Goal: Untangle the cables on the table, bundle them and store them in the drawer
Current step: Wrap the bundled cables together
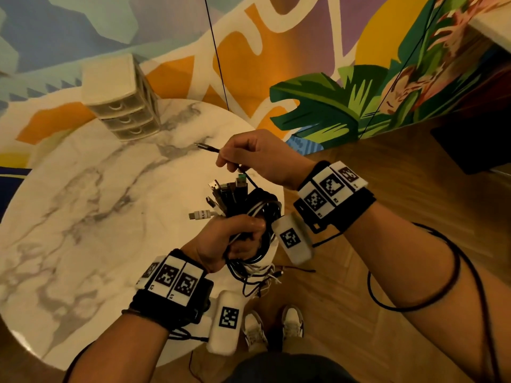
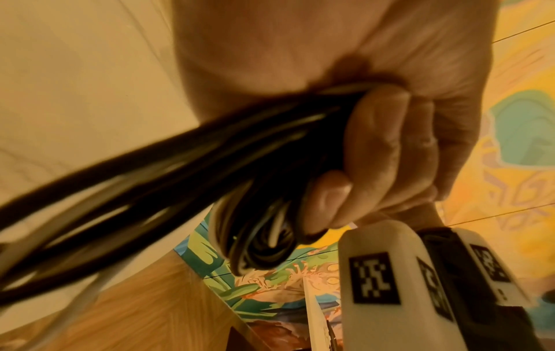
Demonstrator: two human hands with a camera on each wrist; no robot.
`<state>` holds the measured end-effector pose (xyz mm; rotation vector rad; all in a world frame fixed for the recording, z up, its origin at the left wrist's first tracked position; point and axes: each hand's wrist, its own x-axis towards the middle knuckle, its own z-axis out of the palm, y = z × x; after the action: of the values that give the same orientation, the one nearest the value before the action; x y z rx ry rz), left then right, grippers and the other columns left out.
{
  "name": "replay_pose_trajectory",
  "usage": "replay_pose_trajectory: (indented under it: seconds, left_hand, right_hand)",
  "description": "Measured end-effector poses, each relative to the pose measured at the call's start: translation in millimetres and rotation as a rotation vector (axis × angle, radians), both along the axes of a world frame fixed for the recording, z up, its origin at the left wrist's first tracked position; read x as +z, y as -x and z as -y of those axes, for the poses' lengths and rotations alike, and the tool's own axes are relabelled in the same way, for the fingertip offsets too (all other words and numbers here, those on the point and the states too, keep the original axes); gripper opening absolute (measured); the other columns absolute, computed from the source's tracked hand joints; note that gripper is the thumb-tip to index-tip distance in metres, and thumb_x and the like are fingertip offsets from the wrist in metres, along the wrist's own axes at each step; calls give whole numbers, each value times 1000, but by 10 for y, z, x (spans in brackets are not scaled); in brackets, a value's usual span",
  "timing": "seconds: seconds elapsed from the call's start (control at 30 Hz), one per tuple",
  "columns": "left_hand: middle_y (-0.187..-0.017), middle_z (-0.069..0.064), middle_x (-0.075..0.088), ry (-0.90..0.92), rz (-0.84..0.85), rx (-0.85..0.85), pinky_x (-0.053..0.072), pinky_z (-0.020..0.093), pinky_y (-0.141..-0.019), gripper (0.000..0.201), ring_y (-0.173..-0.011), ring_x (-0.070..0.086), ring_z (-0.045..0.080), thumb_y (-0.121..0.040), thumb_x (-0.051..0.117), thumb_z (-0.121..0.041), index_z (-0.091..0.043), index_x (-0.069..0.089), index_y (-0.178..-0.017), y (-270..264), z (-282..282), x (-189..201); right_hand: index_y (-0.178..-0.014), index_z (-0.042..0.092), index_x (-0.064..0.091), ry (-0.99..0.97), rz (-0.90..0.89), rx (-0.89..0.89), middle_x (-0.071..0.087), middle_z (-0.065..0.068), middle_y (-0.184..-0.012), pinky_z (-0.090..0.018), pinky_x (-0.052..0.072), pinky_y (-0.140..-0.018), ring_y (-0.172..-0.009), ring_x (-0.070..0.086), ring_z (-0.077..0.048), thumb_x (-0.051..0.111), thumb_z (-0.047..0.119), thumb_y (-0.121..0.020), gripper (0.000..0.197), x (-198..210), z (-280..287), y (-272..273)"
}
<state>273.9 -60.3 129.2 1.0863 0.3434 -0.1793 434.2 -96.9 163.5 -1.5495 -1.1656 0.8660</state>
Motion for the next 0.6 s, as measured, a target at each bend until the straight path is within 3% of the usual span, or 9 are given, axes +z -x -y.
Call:
replay_pose_trajectory:
  seconds: [0.1, 0.33, 0.47, 0.6]
  left_hand:
    - [-39, -5, 31, 3, 13, -23, 16, 21, -40, 24, -32, 23, 8, -72, 58, -27, -20, 50, -51, 4, -3, 8]
    - [-42, -8, 40, 27, 97, 12, 14, 22, -40, 15, -31, 27, 6, -76, 55, -20, -15, 54, -61, 38, -10, -18]
    - [-40, -8, 39, 40, 105, 58, 13, 24, -40, 15, -31, 26, 6, -75, 55, -22, -14, 54, -62, 41, -11, -39]
    - [-38, -7, 35, 62, 112, 88, 11, 27, -41, 17, -31, 23, 7, -76, 54, -23, -12, 53, -62, -21, -49, -46]
  right_hand:
    - [-85, 15, 67, -7, 38, -79, 60, 2, -72, -21, 45, -67, -70, 55, -7, 48, 16, -97, 23, -9, 3, -46]
    - [-87, 17, 65, 121, 49, -191, 61, 5, -73, -17, 47, -64, -65, 56, -1, 47, 20, -98, 21, -123, 117, -150]
    - [-94, 12, 68, 196, 140, -96, 63, 6, -76, -14, 48, -64, -62, 56, 7, 51, 18, -96, 18, -237, 292, -163]
    - [-99, 9, 71, 122, 181, -24, 70, -1, -91, -13, 48, -74, -79, 62, -2, 56, 17, -94, 18, -240, 311, -82]
